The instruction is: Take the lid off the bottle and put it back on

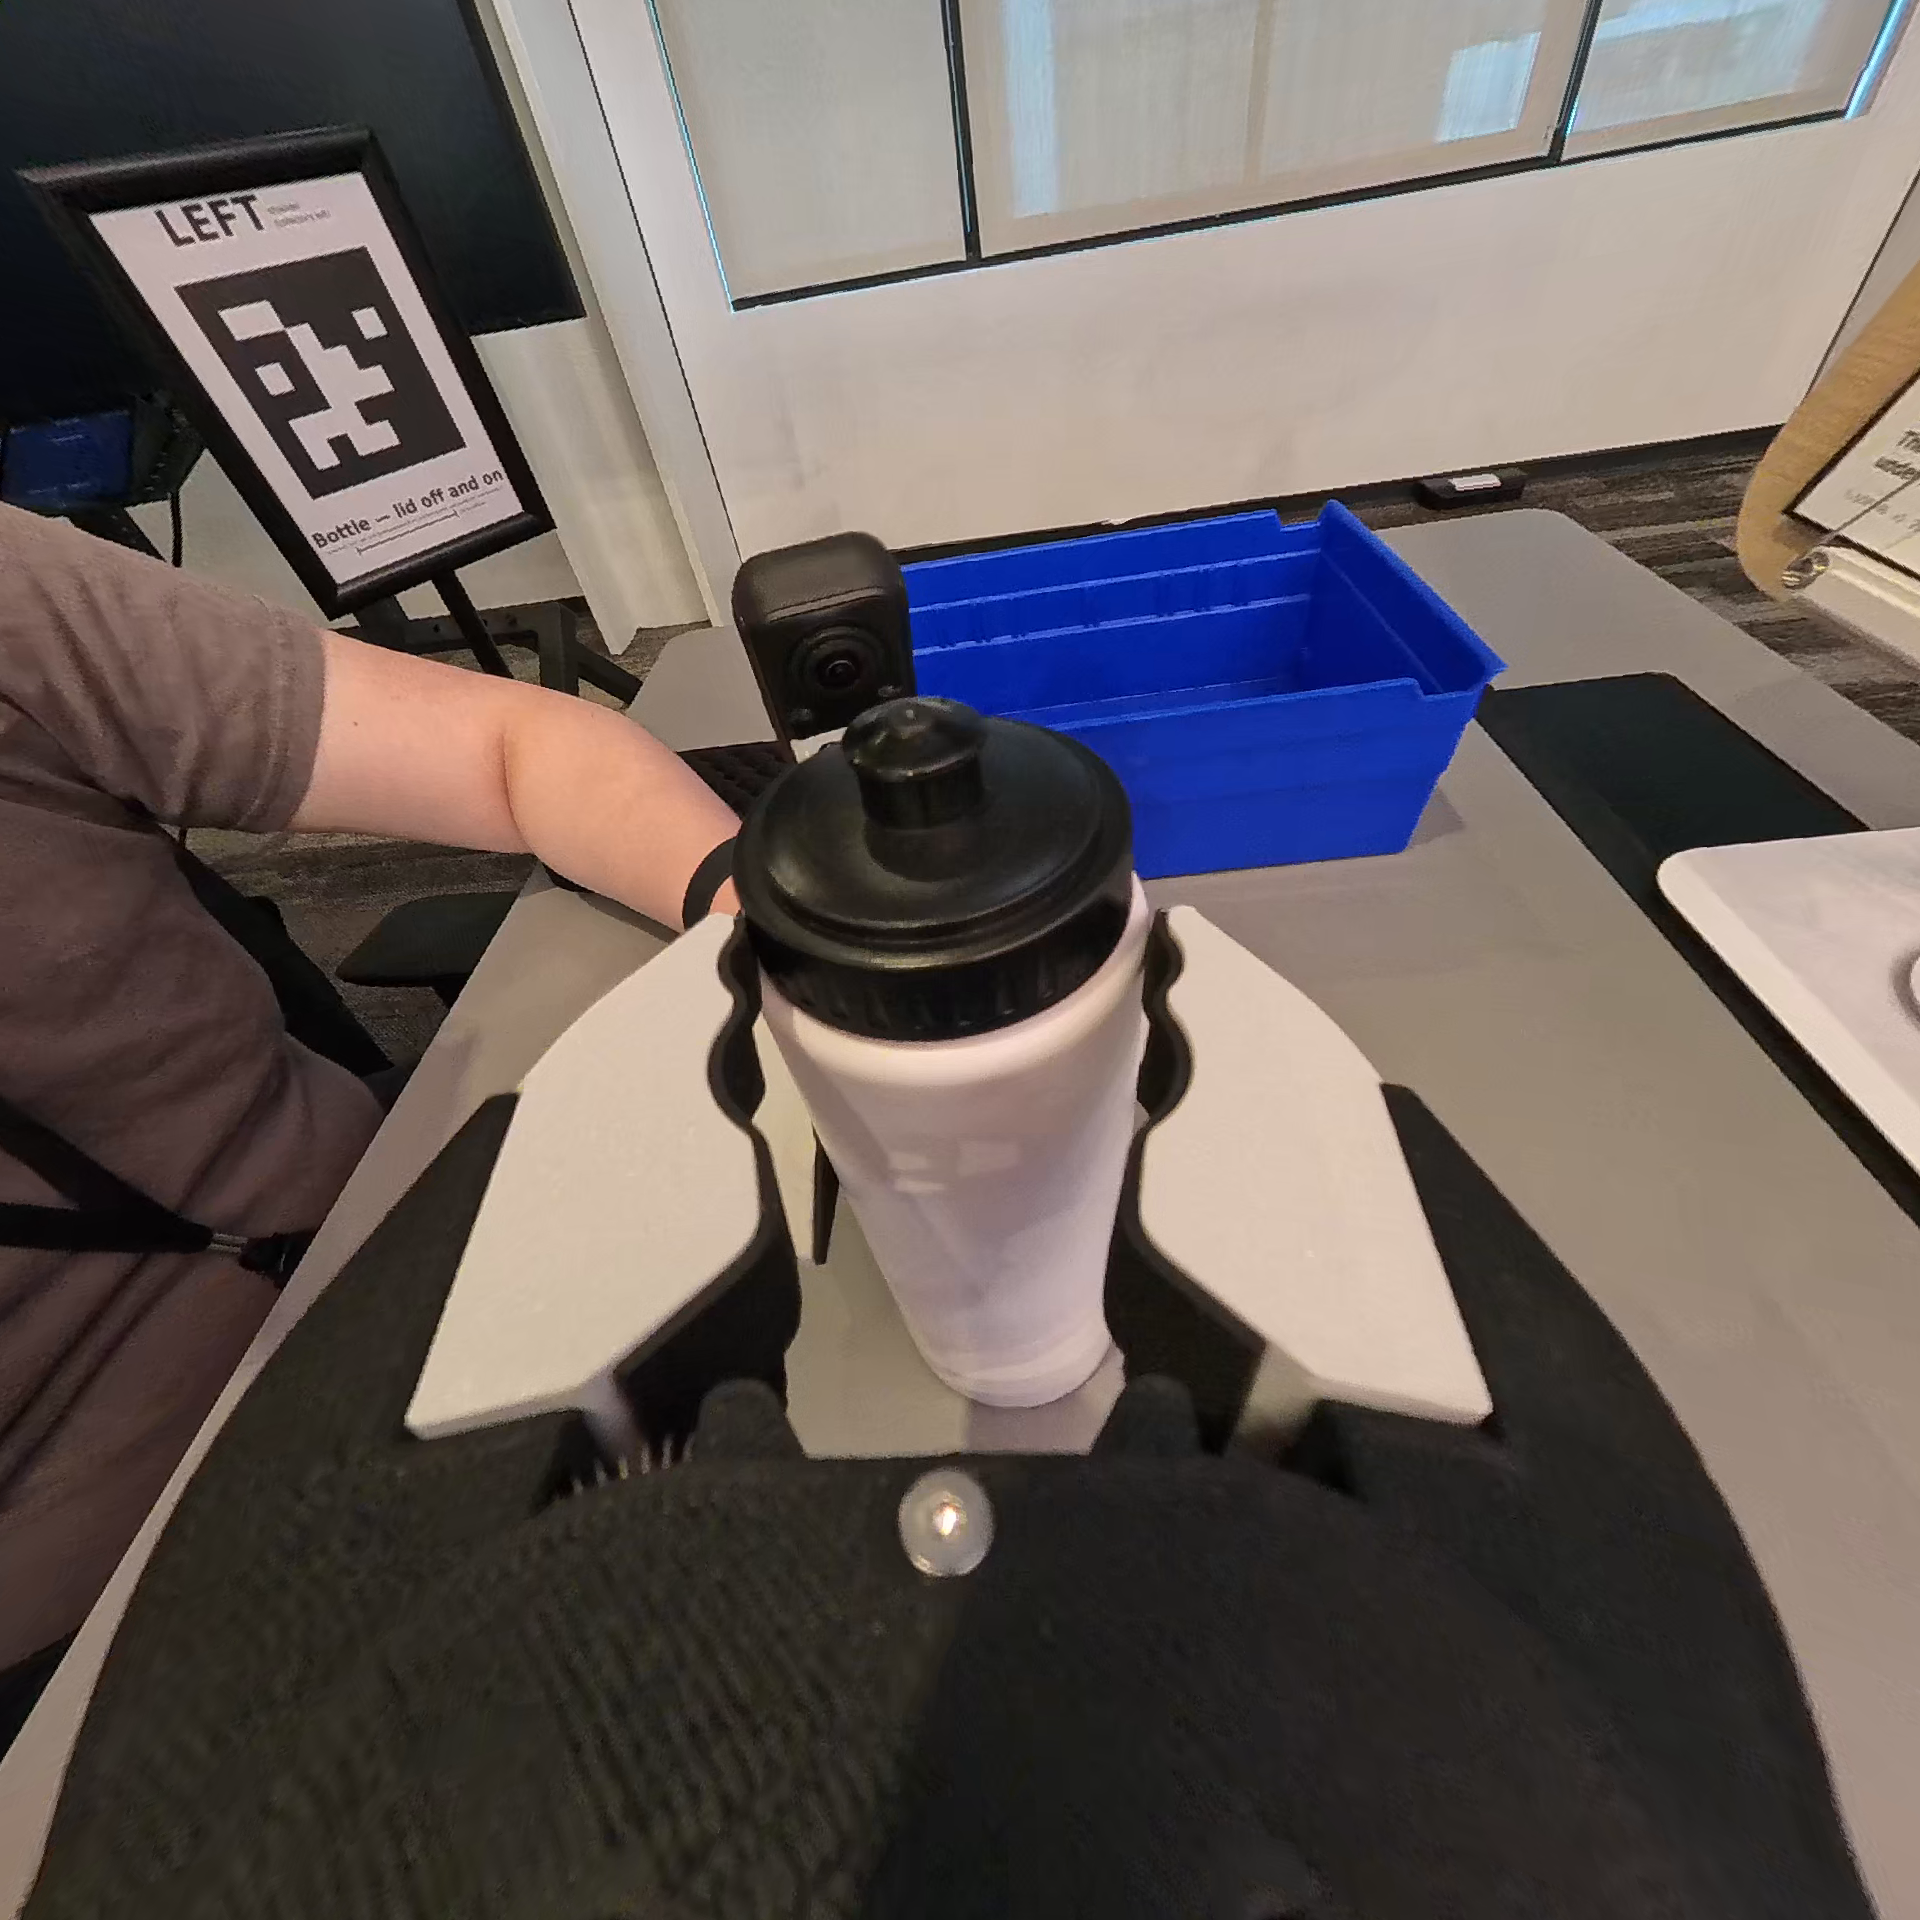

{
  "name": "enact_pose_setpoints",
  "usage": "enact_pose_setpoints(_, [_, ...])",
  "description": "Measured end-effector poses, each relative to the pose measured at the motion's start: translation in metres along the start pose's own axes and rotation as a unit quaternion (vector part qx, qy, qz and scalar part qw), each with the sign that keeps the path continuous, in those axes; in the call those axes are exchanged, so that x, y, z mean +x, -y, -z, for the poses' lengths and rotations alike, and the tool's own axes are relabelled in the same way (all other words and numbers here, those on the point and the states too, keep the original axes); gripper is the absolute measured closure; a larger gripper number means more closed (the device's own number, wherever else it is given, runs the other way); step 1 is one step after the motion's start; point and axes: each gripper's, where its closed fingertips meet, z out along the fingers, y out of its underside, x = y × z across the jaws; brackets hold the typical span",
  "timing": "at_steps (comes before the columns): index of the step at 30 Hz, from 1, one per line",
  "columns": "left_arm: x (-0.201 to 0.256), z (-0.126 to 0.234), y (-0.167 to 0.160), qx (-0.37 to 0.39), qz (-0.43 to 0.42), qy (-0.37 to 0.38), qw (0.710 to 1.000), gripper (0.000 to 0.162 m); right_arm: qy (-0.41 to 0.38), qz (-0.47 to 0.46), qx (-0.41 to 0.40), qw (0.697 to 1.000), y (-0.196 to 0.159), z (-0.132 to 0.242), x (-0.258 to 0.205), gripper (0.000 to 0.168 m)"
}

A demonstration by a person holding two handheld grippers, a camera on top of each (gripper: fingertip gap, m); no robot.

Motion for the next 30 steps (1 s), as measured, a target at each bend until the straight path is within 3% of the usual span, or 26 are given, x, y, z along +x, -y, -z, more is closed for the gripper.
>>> enact_pose_setpoints(4, [0.002,-0.003,0.006,-0.013,0.01,-0.004,1.0,0.065,0.007,-0.004,-0.004,1.0,-0.001,-0.004,-0.002,0.095])
enact_pose_setpoints(16, [0.002,-0.006,0.0,-0.036,-0.002,0.009,0.999,0.067,0.016,0.002,-0.006,1.0,-0.002,-0.001,-0.004,0.095])
enact_pose_setpoints(19, [0.002,-0.006,0.0,-0.036,-0.001,0.008,0.999,0.067,0.012,0.017,-0.009,1.0,0.006,0.004,-0.01,0.086])
enact_pose_setpoints(23, [0.001,-0.005,0.0,-0.034,0.003,0.013,0.999,0.067,-0.094,-0.002,0.019,0.995,0.038,0.008,-0.001,0.086])
enact_pose_setpoints(30, [-0.002,-0.006,0.0,-0.036,0.003,0.036,0.999,0.067,-0.248,-0.048,-0.099,0.962,0.02,-0.007,0.003,0.087])
